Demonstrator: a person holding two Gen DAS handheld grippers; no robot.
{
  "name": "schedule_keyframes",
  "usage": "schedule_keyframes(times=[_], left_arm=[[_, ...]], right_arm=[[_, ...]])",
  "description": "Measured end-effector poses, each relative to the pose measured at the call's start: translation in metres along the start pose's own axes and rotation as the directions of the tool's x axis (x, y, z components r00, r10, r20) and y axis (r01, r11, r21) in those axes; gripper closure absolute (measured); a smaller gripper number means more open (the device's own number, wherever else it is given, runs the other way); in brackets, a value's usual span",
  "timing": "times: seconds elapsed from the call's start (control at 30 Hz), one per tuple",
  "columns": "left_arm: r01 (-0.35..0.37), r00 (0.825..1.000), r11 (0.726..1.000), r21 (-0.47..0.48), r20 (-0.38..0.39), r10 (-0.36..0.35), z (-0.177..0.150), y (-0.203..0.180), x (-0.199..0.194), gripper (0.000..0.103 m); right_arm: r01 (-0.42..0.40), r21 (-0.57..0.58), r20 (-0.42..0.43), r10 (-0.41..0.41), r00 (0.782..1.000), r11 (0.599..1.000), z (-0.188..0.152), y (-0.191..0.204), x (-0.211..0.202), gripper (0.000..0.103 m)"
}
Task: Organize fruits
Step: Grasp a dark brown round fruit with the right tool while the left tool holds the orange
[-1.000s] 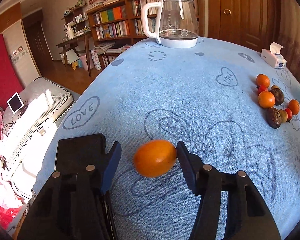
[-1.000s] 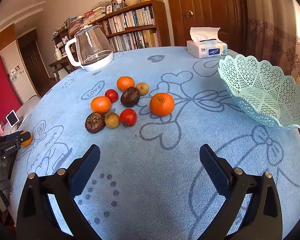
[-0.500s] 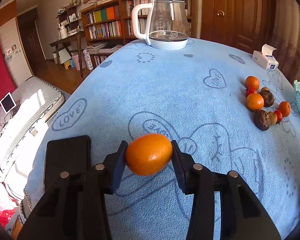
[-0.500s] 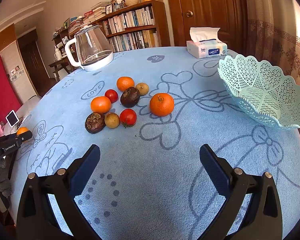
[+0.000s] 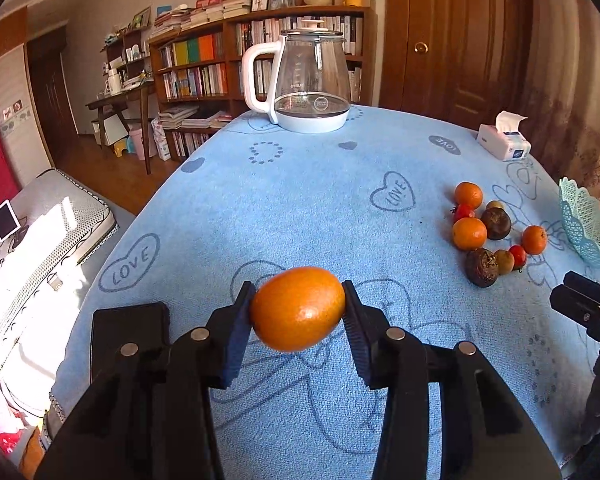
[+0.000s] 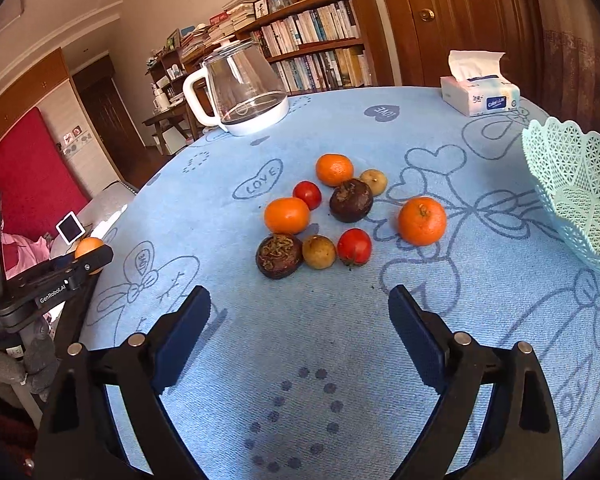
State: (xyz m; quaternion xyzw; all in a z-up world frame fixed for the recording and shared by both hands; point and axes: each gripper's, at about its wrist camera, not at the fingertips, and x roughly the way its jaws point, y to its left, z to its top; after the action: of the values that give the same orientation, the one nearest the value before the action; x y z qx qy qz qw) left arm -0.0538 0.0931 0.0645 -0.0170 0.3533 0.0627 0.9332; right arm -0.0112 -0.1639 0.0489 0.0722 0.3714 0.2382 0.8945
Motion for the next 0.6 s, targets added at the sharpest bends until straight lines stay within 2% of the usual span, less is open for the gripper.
schedule_keyframes(times=[0.07, 0.13, 0.27, 0.43, 0.6], left_arm=[[0.001, 1.0, 1.0, 0.005, 0.006, -0.001, 0.002, 0.0, 0.0, 0.059], [0.003, 1.0, 1.0, 0.009, 0.012, -0.003, 0.003, 0.001, 0.0, 0.059], [0.012, 1.0, 1.0, 0.007, 0.016, -0.012, 0.005, 0.004, 0.001, 0.059], [0.017, 1.0, 1.0, 0.005, 0.006, -0.017, 0.006, 0.006, 0.005, 0.059], [0.015, 1.0, 1.0, -0.004, -0.007, -0.015, 0.007, 0.009, 0.01, 0.059]], right_arm=[[-0.06, 0.01, -0.033, 0.061, 0.998, 0.998, 0.003, 0.009, 0.011, 0.028], [-0.079, 0.008, -0.055, 0.079, 0.995, 0.997, 0.006, 0.017, 0.022, 0.029], [-0.052, -0.026, -0.098, 0.05, 0.994, 0.998, 0.011, 0.029, 0.045, 0.038], [0.048, -0.041, -0.125, -0.053, 0.991, 0.998, 0.019, 0.029, 0.071, 0.043], [0.101, -0.044, -0.145, -0.107, 0.984, 0.994, 0.025, 0.025, 0.089, 0.051]])
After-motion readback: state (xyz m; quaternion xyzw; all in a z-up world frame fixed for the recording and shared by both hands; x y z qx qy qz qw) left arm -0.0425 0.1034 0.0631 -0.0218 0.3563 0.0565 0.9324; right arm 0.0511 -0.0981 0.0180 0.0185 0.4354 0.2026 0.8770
